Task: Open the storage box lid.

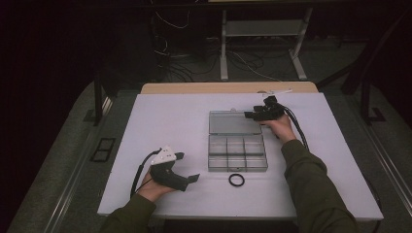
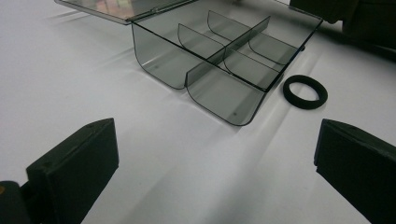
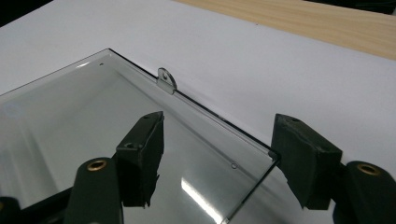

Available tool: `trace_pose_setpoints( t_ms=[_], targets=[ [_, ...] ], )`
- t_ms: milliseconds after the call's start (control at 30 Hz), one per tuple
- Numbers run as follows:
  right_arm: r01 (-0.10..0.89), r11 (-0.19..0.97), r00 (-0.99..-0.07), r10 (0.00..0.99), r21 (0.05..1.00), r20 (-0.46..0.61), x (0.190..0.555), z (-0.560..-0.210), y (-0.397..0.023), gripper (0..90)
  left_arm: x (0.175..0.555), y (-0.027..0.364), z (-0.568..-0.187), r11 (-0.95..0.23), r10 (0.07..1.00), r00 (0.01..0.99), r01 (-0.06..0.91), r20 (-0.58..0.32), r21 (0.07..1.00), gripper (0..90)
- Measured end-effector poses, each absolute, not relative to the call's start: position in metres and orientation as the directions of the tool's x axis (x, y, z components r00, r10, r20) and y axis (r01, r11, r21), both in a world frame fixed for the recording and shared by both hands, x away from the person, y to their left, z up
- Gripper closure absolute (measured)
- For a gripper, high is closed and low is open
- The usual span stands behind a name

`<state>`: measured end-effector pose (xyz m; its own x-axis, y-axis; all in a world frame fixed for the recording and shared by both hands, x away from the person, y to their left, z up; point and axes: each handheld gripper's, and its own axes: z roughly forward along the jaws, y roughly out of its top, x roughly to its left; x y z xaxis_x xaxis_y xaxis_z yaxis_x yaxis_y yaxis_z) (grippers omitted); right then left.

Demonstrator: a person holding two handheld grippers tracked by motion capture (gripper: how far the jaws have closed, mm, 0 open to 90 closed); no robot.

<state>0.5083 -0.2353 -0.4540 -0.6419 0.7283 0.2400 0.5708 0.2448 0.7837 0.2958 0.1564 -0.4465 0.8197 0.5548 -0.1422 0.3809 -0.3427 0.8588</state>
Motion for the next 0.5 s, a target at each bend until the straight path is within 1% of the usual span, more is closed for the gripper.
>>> trace_pose_setpoints(
  t_ms=[500],
  targets=[
    [0.579,0.257,-0.64,0.732,0.774,0.235,0.5091,-0.4591,-0.2354,35.7,0.2958,0.1565,-0.4466,-0.346,0.556,0.82,0.381,-0.141,0.857,0.0]
  ],
)
